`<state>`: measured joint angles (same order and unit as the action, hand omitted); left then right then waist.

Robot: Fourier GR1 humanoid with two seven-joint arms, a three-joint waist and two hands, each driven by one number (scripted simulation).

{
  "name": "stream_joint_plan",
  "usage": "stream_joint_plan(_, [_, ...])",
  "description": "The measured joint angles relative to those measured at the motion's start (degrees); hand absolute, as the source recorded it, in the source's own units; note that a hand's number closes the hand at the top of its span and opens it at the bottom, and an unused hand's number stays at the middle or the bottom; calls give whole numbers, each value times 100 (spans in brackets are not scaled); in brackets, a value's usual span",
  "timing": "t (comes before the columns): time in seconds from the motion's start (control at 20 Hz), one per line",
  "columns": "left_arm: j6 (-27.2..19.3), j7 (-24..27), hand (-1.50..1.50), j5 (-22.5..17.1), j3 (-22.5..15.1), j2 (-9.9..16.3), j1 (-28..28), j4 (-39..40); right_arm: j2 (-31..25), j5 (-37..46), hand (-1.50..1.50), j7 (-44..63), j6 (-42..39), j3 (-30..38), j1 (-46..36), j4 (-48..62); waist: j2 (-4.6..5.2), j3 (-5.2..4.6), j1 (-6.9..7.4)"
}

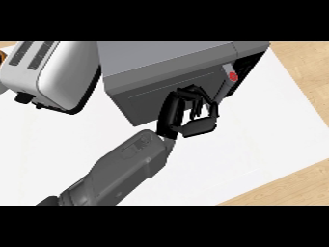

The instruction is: Pick up the milk, place it into the microwave and close the microwave

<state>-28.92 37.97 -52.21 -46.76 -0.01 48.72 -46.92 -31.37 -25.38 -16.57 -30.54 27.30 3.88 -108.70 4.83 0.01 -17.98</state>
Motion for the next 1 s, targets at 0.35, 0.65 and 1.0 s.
stream_joint_plan(0.35, [-4,143,150,-159,-90,-1,57,55,-316,63,-150,-4,-50,207,-184,238,10,12,9])
stream_joint_plan(0.65, [14,242,150,-282,-176,-1,115,94,-462,-114,-150,-5,-184,278,-320,571,27,23,33])
stream_joint_plan(1.0, [12,357,150,-424,-259,0,167,129,-554,-430,-150,-6,-316,350,-506,990,42,30,45])
